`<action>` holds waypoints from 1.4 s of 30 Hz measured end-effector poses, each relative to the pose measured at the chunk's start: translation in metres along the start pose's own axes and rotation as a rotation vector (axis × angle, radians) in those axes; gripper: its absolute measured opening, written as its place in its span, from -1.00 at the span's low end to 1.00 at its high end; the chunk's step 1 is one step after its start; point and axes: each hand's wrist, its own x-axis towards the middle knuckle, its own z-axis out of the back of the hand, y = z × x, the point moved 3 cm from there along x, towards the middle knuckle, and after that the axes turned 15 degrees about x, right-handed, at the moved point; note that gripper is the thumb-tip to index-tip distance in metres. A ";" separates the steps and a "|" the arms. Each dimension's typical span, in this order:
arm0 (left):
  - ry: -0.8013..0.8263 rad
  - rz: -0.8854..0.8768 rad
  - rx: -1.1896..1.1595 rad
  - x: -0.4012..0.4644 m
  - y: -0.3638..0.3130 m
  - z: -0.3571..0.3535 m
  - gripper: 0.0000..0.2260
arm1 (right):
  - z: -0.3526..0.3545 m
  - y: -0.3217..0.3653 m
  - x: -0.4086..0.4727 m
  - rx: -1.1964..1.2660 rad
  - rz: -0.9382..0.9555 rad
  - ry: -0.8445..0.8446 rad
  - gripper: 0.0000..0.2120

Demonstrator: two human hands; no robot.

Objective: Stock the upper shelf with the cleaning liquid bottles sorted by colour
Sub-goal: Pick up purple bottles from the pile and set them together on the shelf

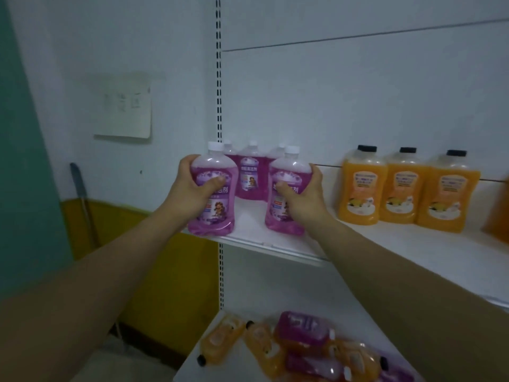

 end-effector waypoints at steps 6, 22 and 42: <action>0.119 -0.033 0.060 0.054 0.044 0.018 -0.40 | -0.045 -0.023 0.036 -0.046 -0.052 0.018 -0.33; 0.231 -0.066 0.125 0.158 0.113 -0.004 -0.23 | -0.091 -0.061 0.101 -0.252 -0.033 0.059 -0.22; 0.517 -0.194 -0.010 0.194 0.156 -0.037 -0.31 | -0.130 -0.060 0.091 -0.485 -0.009 -0.202 -0.18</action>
